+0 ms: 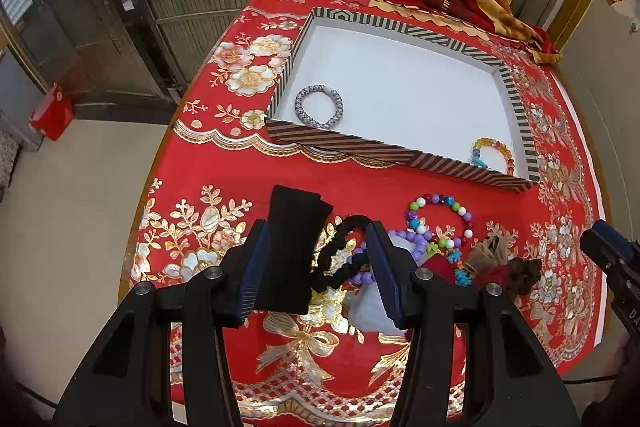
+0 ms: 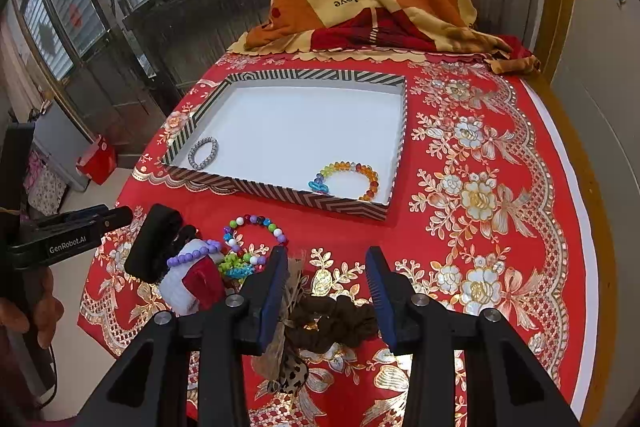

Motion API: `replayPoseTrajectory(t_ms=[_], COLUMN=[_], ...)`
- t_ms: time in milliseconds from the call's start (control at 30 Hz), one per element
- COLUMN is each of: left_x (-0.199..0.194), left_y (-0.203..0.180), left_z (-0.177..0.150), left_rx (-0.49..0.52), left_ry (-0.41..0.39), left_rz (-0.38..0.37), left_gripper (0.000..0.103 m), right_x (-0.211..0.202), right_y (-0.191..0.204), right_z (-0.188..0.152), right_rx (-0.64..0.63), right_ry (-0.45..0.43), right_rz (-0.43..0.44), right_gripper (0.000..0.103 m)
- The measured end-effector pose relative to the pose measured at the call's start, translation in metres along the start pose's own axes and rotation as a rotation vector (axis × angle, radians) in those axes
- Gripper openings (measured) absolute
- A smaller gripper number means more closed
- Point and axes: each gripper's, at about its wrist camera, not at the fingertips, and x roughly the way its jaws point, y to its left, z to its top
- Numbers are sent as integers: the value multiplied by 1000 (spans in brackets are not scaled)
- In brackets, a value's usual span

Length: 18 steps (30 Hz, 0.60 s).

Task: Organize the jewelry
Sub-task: 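Move both open grippers back over the jewelry pile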

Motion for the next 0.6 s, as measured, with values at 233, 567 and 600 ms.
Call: replayPoseTrajectory(t_ms=[233, 567, 600], left_x=[0, 2, 3], left_y=[1, 6, 9], left_z=[-4, -7, -7], left_rx=[-4, -18, -26], left_ry=[8, 26, 34], left_rz=[0, -9, -19], left_gripper=[50, 50, 50], right_x=[4, 7, 7], right_y=[1, 3, 3], right_z=[-5, -8, -8], right_rx=[5, 3, 3], right_ry=[17, 36, 38], right_rz=[5, 4, 2], right_gripper=[39, 39, 39])
